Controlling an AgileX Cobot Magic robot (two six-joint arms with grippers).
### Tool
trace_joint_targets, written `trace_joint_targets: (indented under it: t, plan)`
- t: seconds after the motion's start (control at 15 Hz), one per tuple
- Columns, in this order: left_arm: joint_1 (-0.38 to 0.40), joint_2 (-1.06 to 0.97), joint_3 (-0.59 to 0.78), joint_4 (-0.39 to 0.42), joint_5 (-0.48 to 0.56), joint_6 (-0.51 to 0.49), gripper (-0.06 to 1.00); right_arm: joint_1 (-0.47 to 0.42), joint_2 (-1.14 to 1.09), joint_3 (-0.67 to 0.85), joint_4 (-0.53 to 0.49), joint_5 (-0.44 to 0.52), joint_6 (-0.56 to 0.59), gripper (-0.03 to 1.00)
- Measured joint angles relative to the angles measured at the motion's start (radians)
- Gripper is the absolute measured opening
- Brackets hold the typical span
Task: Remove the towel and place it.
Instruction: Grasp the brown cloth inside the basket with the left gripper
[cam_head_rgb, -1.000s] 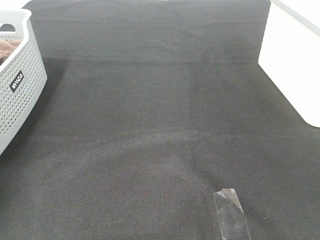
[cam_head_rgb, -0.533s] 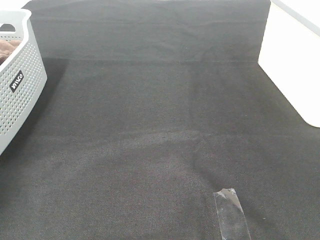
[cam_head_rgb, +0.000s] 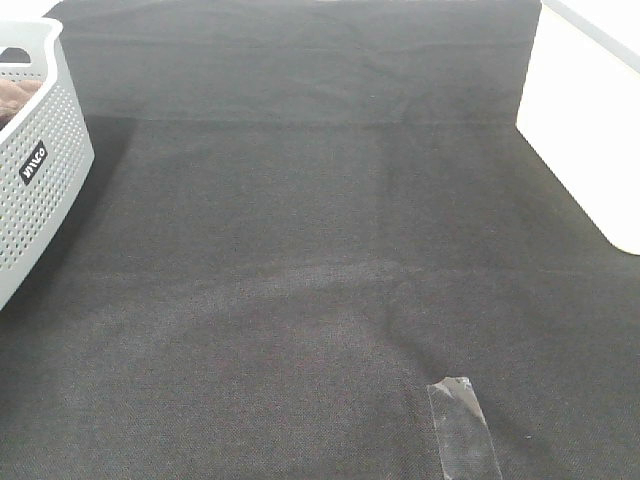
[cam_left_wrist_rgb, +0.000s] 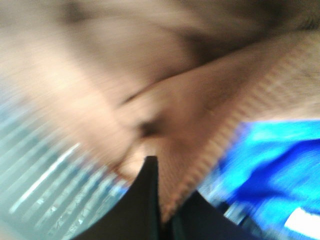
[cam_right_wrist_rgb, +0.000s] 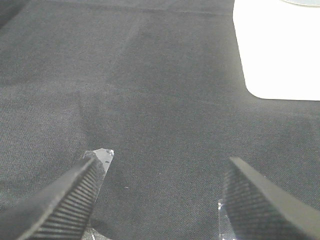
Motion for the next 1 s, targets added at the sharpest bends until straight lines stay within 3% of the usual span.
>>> trace_joint_targets:
  t: [0.27, 0.73, 1.0]
  plan:
    - [0.0, -0.129, -0.051, -0.066, 0.002, -0.065, 0.0, 0.0, 0.0, 0.0, 0.0, 0.0, 0.0, 0.65]
    - [-0.005, -0.352, -0.052, -0.325, 0.004, -0.083, 0.0, 0.0, 0.0, 0.0, 0.0, 0.0, 0.0, 0.65]
    - [-0.078, -0.427, -0.052, -0.345, 0.0, -0.086, 0.0, 0.0, 0.0, 0.0, 0.0, 0.0, 0.0, 0.65]
